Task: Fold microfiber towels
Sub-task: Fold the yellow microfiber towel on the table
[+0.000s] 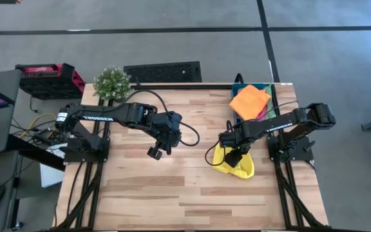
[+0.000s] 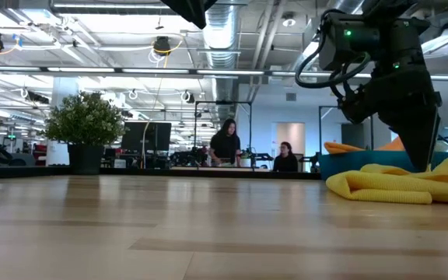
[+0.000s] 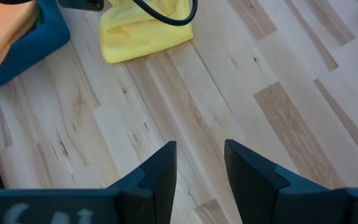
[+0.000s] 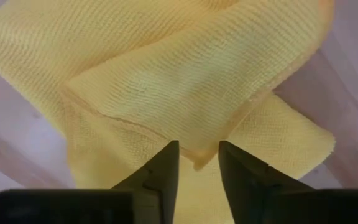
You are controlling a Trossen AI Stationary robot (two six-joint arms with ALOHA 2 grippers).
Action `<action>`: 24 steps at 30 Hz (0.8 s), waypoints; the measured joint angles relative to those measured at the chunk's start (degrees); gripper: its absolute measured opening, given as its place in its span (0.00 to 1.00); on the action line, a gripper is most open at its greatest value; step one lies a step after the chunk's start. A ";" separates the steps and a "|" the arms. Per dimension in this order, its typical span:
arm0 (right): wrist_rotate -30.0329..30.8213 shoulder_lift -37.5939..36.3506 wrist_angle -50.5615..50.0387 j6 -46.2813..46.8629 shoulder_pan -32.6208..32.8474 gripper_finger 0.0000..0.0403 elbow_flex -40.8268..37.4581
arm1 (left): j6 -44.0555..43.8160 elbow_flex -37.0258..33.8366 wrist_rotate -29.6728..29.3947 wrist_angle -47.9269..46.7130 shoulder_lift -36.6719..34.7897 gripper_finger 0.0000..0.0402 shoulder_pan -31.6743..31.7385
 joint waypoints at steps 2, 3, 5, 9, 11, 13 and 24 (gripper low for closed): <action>0.00 0.00 -0.01 0.00 0.00 0.30 0.00 | 0.00 0.00 0.00 0.00 0.00 0.32 0.00; 0.00 0.00 -0.02 0.00 0.00 0.29 0.00 | 0.00 0.00 0.00 -0.01 0.00 0.32 0.00; 0.00 0.00 -0.06 0.17 0.00 0.27 0.00 | 0.00 0.00 0.02 0.00 0.00 0.32 0.00; 0.00 0.00 -0.11 0.96 0.00 0.22 0.00 | 0.32 0.00 0.02 -0.02 0.00 0.32 0.00; 0.00 0.00 -0.11 0.98 0.00 0.19 0.00 | 0.43 0.00 0.02 -0.02 0.00 0.32 0.00; 0.00 0.00 -0.09 0.98 0.00 0.16 0.00 | 0.53 0.00 0.02 -0.02 0.00 0.32 0.00; 2.10 0.00 0.13 -0.55 0.05 0.03 0.00 | 0.38 0.00 0.02 -0.04 0.00 0.32 0.00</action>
